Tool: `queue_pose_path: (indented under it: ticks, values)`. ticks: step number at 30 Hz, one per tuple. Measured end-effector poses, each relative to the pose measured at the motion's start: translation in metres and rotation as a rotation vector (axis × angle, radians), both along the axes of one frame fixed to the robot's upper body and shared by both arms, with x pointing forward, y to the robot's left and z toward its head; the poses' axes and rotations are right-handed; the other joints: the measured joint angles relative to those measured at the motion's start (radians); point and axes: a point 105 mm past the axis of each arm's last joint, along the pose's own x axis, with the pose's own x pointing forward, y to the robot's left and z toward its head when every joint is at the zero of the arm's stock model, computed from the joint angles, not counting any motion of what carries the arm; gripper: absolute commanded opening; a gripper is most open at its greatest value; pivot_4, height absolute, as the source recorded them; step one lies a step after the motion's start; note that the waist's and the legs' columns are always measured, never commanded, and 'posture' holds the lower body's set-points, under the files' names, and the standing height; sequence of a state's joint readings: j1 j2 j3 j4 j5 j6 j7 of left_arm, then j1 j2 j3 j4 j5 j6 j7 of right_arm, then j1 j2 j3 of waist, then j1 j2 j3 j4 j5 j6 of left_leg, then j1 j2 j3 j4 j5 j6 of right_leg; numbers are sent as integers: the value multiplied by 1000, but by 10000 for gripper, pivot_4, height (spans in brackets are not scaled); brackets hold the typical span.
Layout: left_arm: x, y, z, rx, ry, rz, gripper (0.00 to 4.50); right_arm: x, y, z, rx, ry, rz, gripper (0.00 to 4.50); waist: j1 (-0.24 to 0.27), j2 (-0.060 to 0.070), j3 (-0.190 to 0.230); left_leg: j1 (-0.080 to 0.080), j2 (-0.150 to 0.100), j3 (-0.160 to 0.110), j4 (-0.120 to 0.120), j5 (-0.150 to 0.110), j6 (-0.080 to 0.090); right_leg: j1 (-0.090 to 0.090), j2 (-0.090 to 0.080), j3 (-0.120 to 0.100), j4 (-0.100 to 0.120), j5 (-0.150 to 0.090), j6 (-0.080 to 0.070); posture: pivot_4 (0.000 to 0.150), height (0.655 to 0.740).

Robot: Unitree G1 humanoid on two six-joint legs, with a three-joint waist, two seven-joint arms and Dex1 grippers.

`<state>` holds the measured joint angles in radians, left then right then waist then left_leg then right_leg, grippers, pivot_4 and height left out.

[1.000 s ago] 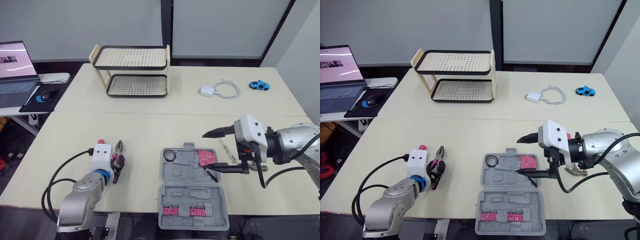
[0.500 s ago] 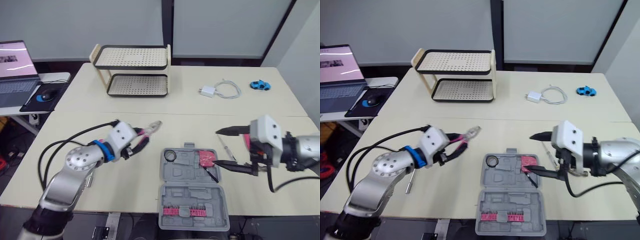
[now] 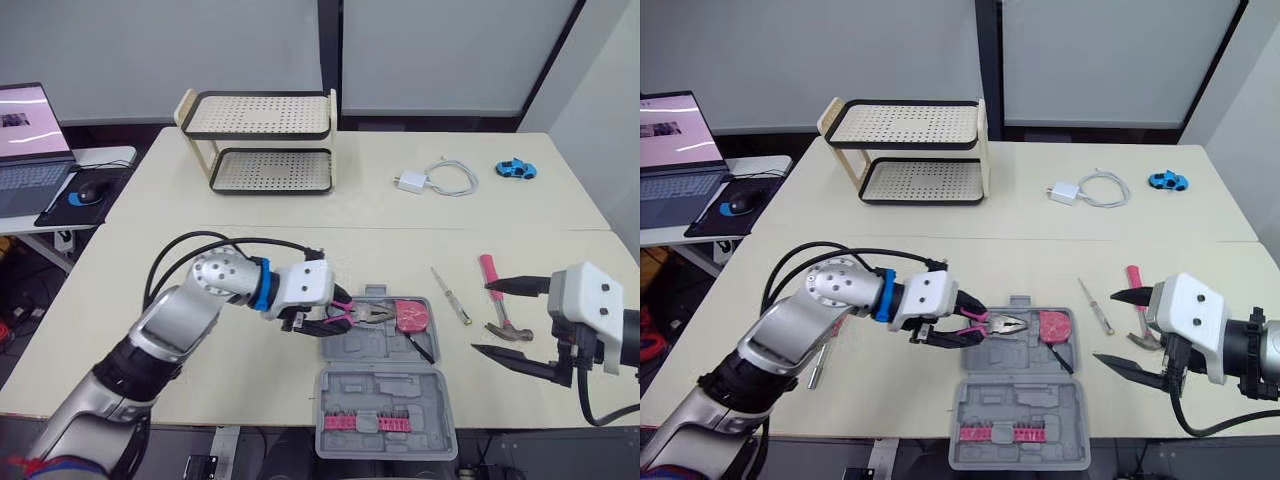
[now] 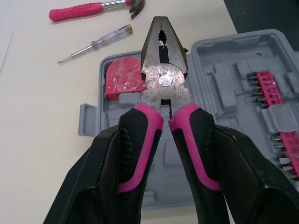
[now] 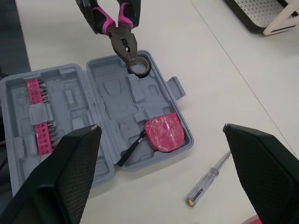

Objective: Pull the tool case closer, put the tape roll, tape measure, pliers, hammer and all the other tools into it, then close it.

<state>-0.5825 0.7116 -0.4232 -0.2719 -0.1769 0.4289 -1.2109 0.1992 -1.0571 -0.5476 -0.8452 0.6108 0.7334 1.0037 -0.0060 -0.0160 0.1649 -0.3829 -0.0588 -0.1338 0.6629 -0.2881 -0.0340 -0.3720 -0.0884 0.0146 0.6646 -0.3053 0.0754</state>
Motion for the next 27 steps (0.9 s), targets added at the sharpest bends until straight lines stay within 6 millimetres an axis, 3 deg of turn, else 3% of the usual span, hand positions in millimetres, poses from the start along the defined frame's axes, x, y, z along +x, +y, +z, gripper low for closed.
queue_pose_path:
  ticks: [7, 17, 27]
  values:
    - [1, -4, -9, 72, 49, 35, 25065, 13, 27, -19, -36, 20, 42, 45000, -12, 0, 0, 0, 0, -1, 0, 0, 0, 0, 1, 0, 0, 0, 0, 1500, 7400]
    - [2, -8, -12, 101, 45, 69, 25065, 37, 92, -55, -12, 79, 145, 45000, -22, -1, 0, -1, 1, -1, 0, 3, -4, -1, 0, 0, 0, 0, 0, 1500, 7400]
    - [4, -8, -12, 104, 26, 79, 25065, 55, 107, -72, -41, 90, 141, 45000, -22, -1, 0, -1, 0, -2, 0, 3, -4, -2, 0, 0, 1, 0, 0, 1500, 7400]
